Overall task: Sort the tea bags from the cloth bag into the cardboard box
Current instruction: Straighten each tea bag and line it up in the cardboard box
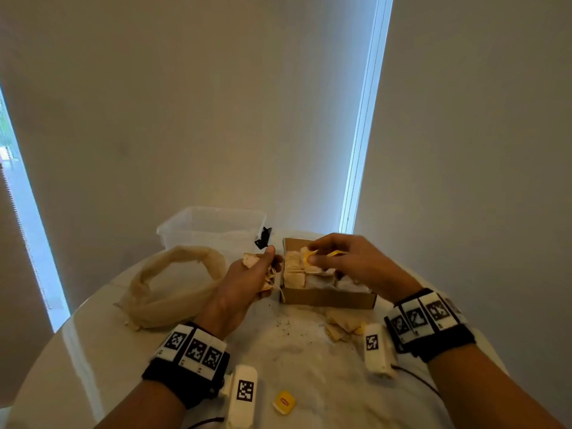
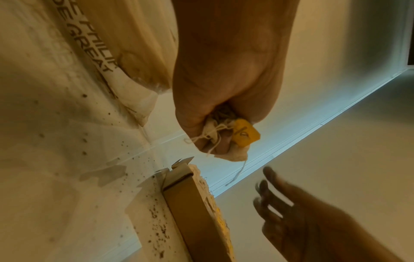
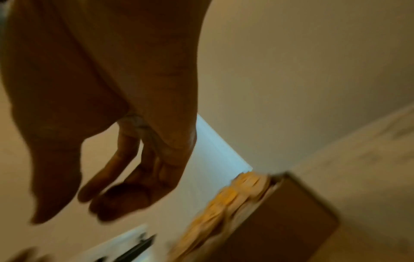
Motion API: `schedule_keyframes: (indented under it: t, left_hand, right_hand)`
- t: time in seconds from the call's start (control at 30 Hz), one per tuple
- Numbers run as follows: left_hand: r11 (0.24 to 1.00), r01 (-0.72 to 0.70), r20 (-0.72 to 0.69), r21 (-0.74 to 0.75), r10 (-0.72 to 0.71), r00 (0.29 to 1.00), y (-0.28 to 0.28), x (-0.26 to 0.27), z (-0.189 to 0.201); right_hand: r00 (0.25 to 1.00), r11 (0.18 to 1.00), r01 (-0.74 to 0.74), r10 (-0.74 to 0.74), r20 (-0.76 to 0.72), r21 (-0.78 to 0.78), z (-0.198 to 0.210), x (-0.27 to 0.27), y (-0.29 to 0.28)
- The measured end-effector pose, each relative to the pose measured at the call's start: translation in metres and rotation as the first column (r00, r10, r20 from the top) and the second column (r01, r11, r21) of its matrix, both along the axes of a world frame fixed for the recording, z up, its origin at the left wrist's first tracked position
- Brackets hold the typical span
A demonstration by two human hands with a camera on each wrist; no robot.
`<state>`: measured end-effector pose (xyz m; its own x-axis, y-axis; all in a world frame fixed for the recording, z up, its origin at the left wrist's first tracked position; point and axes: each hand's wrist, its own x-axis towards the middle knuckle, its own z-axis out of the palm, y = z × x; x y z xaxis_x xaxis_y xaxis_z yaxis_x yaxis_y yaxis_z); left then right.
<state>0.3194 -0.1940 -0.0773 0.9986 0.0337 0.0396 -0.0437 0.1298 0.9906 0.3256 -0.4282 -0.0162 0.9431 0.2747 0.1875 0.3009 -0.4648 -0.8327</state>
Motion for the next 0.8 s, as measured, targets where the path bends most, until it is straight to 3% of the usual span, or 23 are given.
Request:
schedule_keyframes:
  t: [0.13,0.4,0.63,0.8]
  left_hand:
    - [0.993,-0.018,-0.022,-0.118,0.016,1.0,0.0,-0.001,0.002]
    - [0.98,0.019,-0.055,-0.197,-0.03,0.998,0.001,0.001,-0.001]
    - [0.996,-0.053,0.029,-0.073,0.055,0.998,0.009,0.004,-0.002]
    - [1.0,0.009,-0.008,0.0,-0.009,1.0,0.005,0.005,0.004]
  right_hand:
    - [0.986,0.987,-0.148,0.143,-0.088,-0.055,-0.011,-0.02,0.053]
    - [0.997,0.995,-0.058,0.061,-0.038,0.077,-0.038,-0.014,0.066]
    - [1.0,0.964,-0.005,0.012,-0.025,0.264,-0.038,-0.015,0.059]
    - [0.999,0.946,0.046,-0.035,-0.04,0.32,-0.043,-0.011,0.042]
